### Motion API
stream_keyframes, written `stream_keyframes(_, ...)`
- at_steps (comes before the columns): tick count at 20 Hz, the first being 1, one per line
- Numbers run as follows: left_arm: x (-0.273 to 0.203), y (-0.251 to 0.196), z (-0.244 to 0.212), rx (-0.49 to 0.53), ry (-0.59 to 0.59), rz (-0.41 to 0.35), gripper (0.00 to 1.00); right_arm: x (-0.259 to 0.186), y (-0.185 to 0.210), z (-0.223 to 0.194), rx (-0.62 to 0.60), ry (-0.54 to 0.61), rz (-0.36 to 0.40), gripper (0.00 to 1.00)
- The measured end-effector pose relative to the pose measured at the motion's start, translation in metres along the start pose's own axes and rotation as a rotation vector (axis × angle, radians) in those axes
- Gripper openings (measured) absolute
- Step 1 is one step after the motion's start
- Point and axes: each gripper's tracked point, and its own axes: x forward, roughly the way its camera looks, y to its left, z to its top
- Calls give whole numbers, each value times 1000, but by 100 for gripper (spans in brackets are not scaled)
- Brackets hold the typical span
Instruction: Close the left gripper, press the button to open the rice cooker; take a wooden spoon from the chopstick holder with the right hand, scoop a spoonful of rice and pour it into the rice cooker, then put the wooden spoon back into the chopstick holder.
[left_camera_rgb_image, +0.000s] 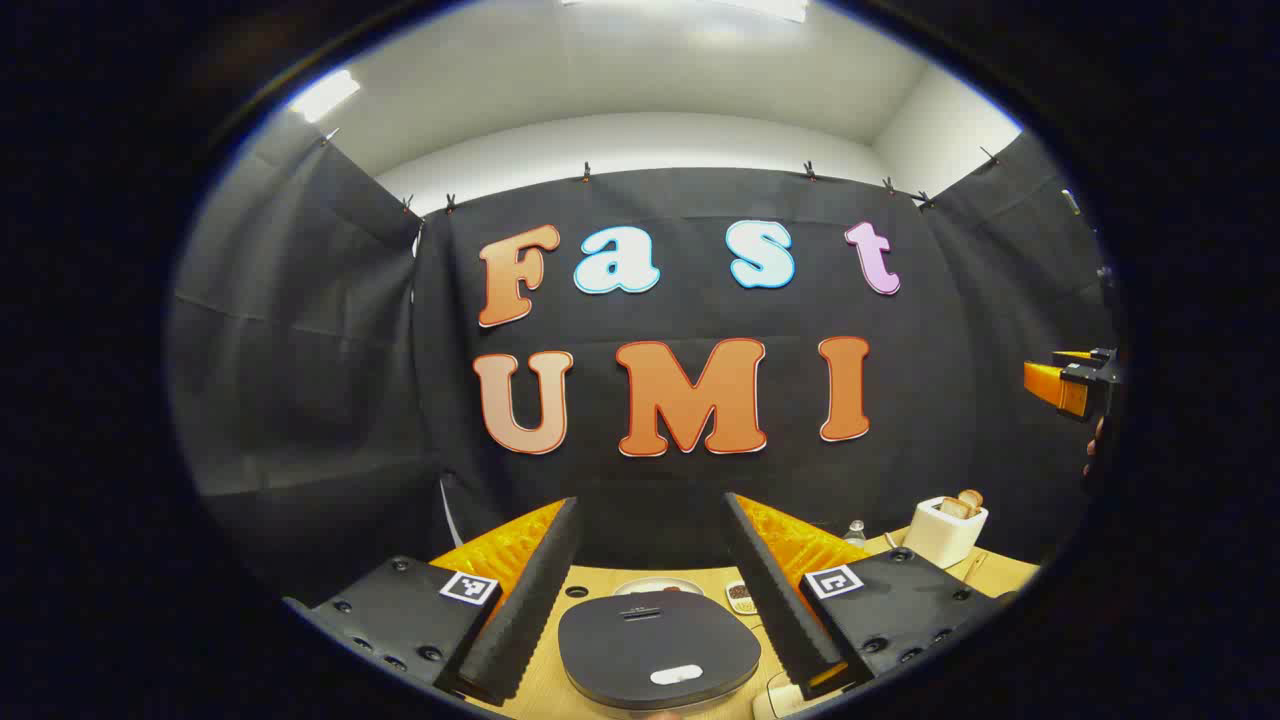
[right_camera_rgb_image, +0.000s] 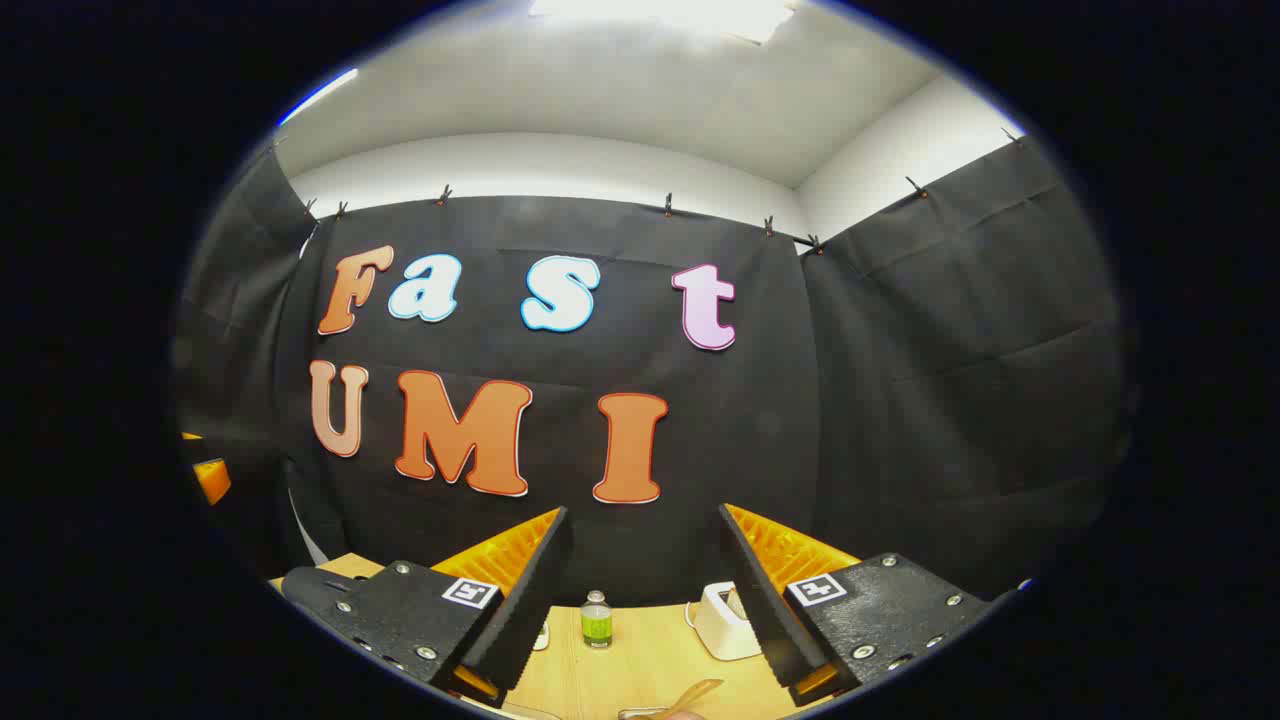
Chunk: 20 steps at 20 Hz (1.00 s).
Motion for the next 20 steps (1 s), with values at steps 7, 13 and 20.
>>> stream_keyframes(7, -5, -8, 14, -17, -41, 93, 88, 8, 4, 14, -9, -22, 75, 88)
stream_keyframes(13, -10, -26, 34, 33, -80, 116, 93, 19, 13, 22, 39, -46, 148, 88)
stream_keyframes(20, -8, -32, 43, 46, -81, 138, 88, 17, 5, 16, 54, -39, 167, 90)
